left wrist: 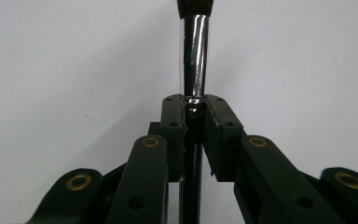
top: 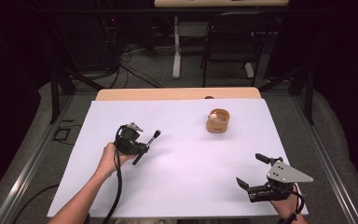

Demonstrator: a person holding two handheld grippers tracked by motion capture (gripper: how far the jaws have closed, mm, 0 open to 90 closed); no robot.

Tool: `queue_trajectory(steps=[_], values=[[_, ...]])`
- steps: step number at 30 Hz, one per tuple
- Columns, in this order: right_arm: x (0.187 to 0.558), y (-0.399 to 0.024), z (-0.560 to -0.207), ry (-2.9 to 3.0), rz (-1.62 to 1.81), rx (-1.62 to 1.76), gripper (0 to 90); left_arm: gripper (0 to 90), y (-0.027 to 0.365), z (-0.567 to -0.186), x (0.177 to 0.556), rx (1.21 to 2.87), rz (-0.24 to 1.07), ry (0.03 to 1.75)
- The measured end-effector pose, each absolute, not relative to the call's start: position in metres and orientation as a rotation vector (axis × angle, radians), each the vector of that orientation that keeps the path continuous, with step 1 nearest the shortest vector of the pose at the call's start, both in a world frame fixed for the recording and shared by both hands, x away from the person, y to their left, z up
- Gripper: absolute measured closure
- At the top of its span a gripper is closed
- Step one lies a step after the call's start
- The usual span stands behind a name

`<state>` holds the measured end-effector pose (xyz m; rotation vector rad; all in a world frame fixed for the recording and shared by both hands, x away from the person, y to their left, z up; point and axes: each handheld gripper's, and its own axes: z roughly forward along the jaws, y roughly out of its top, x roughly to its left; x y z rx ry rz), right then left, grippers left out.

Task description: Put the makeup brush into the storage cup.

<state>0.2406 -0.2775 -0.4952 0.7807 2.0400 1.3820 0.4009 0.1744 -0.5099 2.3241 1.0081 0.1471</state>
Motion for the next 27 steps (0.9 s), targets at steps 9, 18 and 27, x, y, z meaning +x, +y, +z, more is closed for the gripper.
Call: queue_trajectory(steps=[9,18,27], values=[[0.242,-0.278,-0.496,2.058,1.381,0.815,0.0,78.6,0.173,-0.506,0.392,2.241,0.213,0.949],[0.245,-0.278,-0.496,2.068,1.368,0.83,0.0,78.6,0.17,-0.507,0.386,2.183,0.235,0.913],[0.247,-0.279,-0.497,2.066,1.361,0.858,0.0,78.6,0.165,-0.504,0.38,2.1,0.259,0.854]])
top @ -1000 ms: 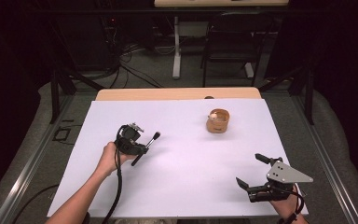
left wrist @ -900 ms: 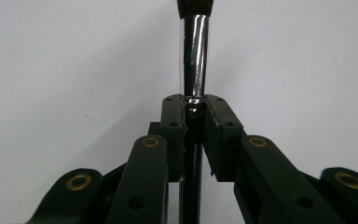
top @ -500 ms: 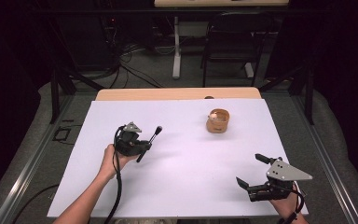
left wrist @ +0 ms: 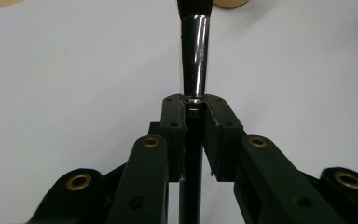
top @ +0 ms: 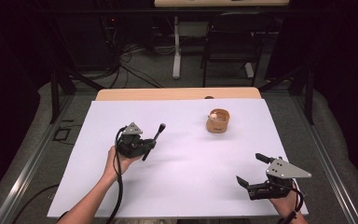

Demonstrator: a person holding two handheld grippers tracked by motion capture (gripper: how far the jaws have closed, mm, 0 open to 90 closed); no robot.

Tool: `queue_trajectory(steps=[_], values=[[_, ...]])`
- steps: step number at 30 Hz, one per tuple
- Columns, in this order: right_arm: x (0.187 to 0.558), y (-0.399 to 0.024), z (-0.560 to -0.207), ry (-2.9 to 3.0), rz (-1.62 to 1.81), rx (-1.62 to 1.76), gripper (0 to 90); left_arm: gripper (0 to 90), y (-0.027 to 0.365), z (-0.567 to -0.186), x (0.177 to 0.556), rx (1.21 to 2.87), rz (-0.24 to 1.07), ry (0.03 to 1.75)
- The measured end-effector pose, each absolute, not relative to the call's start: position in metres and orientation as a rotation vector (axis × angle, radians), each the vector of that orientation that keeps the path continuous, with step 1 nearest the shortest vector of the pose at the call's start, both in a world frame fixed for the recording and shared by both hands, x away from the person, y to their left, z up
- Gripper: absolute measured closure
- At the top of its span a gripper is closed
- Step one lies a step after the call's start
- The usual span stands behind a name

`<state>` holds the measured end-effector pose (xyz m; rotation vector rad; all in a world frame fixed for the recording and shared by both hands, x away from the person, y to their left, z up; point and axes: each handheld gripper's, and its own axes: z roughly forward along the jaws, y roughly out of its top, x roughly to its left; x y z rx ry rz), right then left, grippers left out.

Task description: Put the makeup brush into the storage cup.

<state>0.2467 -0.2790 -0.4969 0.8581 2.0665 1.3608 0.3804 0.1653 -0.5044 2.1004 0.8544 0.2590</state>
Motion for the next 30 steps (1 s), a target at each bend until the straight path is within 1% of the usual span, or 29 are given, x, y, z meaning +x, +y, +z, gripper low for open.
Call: queue_trajectory(steps=[15,25,30], values=[[0.248,-0.278,-0.497,2.075,1.355,0.87,0.0,78.6,0.15,-0.505,0.37,2.017,0.341,0.786],[0.25,-0.277,-0.498,2.084,1.345,0.88,0.0,78.6,0.142,-0.505,0.368,1.967,0.352,0.745],[0.251,-0.276,-0.499,2.088,1.345,0.885,0.0,78.6,0.14,-0.505,0.367,1.938,0.361,0.752]])
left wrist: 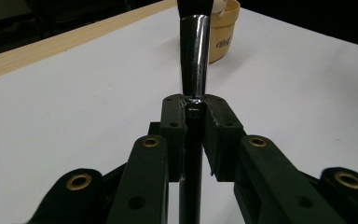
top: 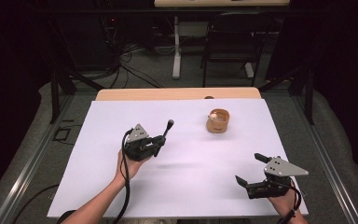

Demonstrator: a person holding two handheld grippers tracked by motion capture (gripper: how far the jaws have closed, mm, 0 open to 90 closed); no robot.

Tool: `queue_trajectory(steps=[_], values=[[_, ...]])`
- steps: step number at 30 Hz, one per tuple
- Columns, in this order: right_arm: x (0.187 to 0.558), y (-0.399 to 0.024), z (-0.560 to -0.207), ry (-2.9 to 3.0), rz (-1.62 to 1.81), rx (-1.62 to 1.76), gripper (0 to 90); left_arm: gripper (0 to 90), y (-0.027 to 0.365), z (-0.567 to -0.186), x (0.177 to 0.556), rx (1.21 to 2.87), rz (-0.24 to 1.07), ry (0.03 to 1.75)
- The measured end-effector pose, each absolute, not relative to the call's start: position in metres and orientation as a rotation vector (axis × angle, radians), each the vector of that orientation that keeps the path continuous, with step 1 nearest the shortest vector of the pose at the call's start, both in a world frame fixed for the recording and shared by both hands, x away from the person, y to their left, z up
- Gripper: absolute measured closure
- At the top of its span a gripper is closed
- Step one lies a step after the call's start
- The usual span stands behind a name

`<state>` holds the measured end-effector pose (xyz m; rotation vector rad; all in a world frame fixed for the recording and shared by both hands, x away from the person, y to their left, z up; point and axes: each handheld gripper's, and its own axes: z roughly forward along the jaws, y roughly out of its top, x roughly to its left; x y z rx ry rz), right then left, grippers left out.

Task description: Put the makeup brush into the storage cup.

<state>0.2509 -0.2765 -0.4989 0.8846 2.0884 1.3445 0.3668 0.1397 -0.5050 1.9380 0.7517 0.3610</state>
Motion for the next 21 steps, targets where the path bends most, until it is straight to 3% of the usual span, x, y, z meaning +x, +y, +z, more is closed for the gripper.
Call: queue_trajectory(steps=[21], values=[[0.2517,-0.2772,-0.4992,2.1,1.338,0.894,0.0,78.6,0.1456,-0.5113,0.3685,1.756,0.373,0.737]])
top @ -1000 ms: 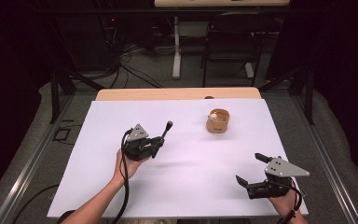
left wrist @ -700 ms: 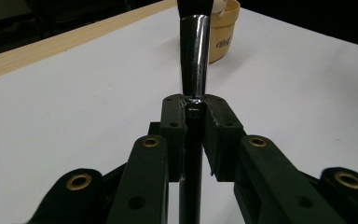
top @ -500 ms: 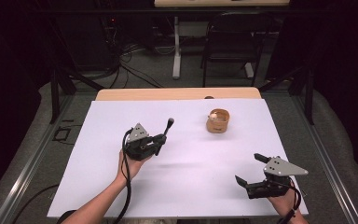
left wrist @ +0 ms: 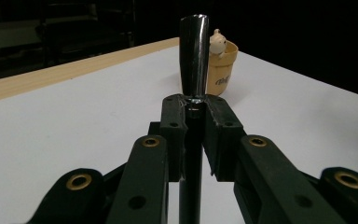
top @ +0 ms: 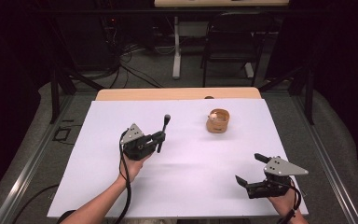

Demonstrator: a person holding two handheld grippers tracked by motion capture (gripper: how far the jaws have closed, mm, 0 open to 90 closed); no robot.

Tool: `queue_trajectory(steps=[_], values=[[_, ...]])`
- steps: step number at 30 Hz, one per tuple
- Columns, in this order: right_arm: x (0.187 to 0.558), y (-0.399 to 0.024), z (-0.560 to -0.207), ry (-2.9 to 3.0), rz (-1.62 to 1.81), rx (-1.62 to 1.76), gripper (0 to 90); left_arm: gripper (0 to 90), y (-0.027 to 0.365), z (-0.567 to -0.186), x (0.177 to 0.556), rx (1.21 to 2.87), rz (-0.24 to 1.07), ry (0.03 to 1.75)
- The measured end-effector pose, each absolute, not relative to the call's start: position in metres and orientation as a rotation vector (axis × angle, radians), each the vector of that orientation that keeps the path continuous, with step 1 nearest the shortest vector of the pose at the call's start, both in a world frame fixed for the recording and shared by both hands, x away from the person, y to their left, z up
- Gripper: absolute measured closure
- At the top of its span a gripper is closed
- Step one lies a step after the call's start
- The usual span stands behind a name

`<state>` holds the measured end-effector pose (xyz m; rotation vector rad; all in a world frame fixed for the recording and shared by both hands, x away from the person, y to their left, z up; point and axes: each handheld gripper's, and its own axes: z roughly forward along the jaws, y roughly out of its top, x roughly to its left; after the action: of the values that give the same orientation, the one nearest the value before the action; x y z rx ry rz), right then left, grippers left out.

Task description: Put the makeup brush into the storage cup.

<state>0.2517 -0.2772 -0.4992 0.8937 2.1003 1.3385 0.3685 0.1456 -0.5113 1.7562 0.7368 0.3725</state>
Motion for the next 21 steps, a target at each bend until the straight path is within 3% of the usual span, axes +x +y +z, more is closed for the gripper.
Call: queue_trajectory(steps=[21], values=[[0.2537,-0.2821,-0.4973,2.103,1.384,0.958,0.0,78.7,0.1359,-0.508,0.366,1.705,0.387,0.699]])
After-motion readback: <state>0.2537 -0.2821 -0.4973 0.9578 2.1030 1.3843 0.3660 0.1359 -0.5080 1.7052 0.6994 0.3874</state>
